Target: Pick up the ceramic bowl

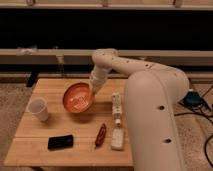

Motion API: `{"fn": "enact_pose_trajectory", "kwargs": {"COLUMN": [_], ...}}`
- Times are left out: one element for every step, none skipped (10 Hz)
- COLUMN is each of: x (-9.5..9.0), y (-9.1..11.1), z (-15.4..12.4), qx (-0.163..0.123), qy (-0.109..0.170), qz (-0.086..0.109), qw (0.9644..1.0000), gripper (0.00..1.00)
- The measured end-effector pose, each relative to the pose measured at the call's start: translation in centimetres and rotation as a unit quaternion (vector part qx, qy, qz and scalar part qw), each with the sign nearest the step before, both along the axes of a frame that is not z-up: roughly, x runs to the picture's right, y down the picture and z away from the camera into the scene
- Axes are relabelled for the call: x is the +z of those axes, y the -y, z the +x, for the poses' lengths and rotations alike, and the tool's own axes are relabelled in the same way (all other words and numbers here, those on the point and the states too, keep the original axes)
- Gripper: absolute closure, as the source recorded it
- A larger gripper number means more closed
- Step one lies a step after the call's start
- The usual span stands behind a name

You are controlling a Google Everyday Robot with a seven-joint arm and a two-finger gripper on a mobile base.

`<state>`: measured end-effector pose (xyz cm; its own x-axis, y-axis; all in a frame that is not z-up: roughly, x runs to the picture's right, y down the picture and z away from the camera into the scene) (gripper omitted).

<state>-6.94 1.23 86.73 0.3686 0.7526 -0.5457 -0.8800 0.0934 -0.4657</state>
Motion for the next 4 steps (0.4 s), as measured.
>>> {"fn": "enact_pose_trajectory", "kwargs": {"x": [0.01, -0.03, -0.02, -0.01], "y": [-0.07, -0.12, -0.11, -0.09], "z": [0.01, 0.01, 0.01, 0.06], "qx": [0.0, -0.001, -0.001, -0.001], "qy": [0.0, 0.0, 0.0, -0.001], "qz": [-0.001, -0.002, -0.002, -0.001], "qw": [1.0, 1.0, 1.0, 1.0], "gripper": [1.0, 1.0, 1.0, 1.0]}}
